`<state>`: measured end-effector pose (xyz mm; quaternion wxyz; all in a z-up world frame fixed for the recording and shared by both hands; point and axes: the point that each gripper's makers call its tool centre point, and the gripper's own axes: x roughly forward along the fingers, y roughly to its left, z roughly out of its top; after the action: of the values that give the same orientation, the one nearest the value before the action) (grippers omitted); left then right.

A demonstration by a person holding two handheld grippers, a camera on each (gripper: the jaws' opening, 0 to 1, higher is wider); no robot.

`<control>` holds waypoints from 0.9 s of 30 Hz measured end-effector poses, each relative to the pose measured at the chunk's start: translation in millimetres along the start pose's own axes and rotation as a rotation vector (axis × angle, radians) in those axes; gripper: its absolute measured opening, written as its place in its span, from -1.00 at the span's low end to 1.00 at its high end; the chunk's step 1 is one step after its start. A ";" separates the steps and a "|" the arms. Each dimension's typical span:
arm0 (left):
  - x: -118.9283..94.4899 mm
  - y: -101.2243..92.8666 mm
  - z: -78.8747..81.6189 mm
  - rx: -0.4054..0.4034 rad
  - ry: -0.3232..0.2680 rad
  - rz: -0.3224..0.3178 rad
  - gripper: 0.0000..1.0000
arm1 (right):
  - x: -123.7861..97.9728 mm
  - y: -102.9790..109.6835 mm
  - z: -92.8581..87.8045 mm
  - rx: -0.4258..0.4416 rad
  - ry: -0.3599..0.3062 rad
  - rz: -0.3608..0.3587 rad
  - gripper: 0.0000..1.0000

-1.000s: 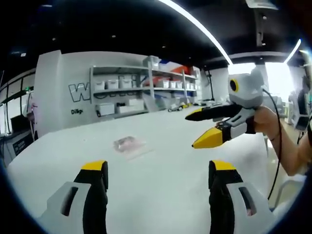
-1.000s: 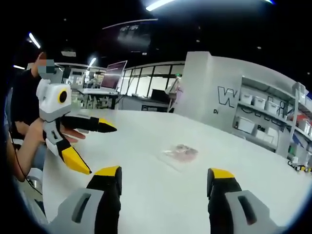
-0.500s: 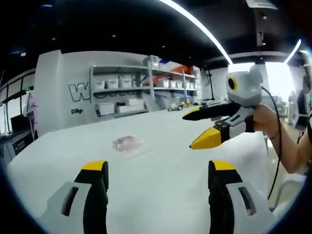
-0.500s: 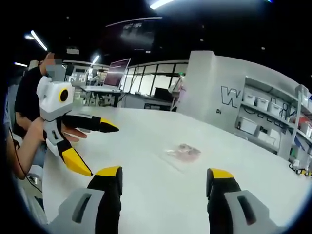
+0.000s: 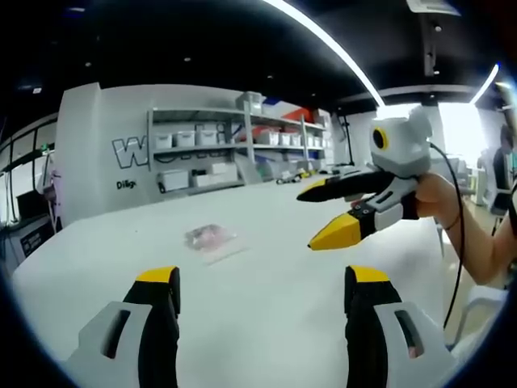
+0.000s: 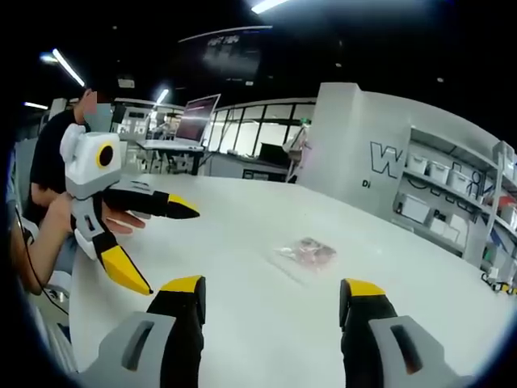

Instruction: Open the resealable bag by pulling the two sides of the seal apart until the entire bag opening is separated and visibly accessible.

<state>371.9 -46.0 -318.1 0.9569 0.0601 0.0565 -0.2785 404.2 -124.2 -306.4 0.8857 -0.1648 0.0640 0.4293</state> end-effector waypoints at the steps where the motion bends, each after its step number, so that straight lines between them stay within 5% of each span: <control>1: 0.0 0.3 -0.3 0.000 0.001 0.000 0.66 | 0.6 -1.3 -0.2 0.000 0.000 -0.001 0.33; 27: 0.1 11.3 2.1 -0.009 -0.021 0.026 0.64 | 12.7 -2.6 2.1 -0.030 0.011 0.021 0.35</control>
<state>378.2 -36.8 -315.1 0.9612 0.0536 0.0467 -0.2665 414.2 -115.6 -307.1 0.8781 -0.1795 0.0641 0.4388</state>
